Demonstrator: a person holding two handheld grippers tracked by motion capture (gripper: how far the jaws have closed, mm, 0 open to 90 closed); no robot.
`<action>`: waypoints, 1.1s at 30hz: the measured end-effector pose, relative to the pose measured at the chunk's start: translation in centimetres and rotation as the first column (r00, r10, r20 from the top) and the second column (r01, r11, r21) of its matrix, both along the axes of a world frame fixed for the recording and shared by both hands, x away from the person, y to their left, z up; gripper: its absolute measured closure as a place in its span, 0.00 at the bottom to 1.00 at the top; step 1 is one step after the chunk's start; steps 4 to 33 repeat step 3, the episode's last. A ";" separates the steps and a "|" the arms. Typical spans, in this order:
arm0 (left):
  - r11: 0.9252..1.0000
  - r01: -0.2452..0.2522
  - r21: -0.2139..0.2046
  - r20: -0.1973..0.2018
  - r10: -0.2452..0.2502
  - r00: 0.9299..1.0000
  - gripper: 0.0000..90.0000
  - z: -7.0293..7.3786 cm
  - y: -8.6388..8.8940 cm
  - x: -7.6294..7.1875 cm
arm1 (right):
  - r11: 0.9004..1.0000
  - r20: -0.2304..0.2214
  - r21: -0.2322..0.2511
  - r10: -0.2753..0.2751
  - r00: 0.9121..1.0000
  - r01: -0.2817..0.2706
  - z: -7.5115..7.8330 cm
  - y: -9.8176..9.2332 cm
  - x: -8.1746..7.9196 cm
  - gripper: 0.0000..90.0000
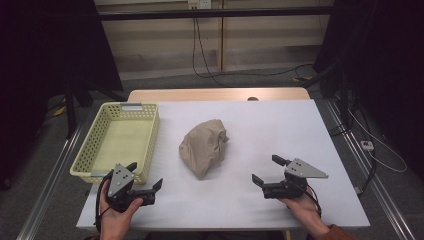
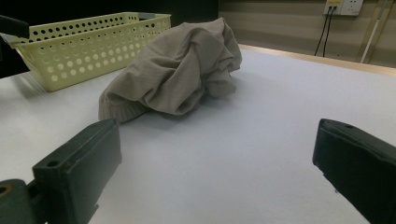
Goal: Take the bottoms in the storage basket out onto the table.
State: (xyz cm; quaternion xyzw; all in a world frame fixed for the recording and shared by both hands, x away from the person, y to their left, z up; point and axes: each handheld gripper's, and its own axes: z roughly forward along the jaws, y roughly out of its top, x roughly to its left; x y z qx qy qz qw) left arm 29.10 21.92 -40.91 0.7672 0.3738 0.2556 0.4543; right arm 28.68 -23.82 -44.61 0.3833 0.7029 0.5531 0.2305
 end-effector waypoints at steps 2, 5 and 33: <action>1.000 -0.011 -0.010 0.000 0.011 1.000 0.05 0.0 0.2 0.0 | 1.000 -0.001 -0.002 0.001 1.000 -0.001 0.0 0.0 0.0 0.01; 1.000 -0.012 -0.015 0.003 0.012 1.000 0.05 0.0 0.3 0.0 | 1.000 -0.003 -0.002 0.001 1.000 -0.001 0.0 0.1 0.0 0.01; 1.000 -0.012 -0.015 0.003 0.012 1.000 0.05 0.0 0.3 0.0 | 1.000 -0.003 -0.002 0.001 1.000 -0.001 0.0 0.1 0.0 0.01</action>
